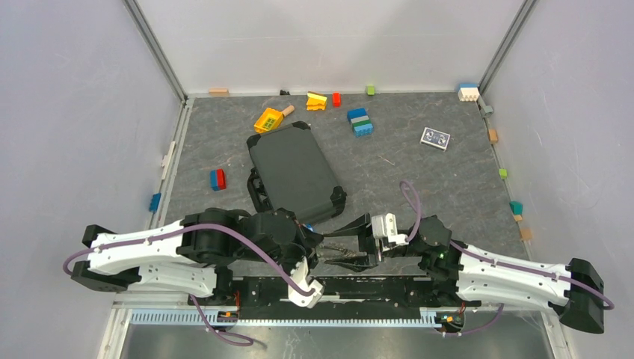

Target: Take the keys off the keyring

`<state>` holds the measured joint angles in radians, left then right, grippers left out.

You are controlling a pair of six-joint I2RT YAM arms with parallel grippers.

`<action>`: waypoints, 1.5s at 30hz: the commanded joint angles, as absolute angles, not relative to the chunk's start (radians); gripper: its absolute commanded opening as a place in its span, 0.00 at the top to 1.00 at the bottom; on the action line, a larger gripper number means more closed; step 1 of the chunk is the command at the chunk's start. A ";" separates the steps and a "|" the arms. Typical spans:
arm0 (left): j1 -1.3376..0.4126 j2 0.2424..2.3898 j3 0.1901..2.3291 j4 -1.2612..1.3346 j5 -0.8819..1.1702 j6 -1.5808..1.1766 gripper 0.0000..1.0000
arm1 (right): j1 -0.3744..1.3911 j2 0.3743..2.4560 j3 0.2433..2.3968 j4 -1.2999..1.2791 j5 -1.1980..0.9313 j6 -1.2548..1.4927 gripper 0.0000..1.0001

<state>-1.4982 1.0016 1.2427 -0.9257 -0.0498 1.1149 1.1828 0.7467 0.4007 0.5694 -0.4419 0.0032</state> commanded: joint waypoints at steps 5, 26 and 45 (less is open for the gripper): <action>-1.496 1.010 1.293 -0.902 -0.101 1.214 0.98 | 1.181 0.778 0.408 0.664 -0.390 0.162 0.41; -1.496 1.016 1.312 -0.902 -0.115 1.270 0.98 | 1.181 0.881 0.371 0.798 -0.428 0.264 0.56; -1.497 1.012 1.312 -0.902 -0.117 1.257 0.98 | 1.181 0.867 0.336 0.834 -0.366 0.251 0.76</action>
<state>-1.4982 1.0214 1.2655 -0.9554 -0.1005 1.2259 1.1778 0.8841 0.3447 0.7967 -0.3813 0.2565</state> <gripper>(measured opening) 0.077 0.312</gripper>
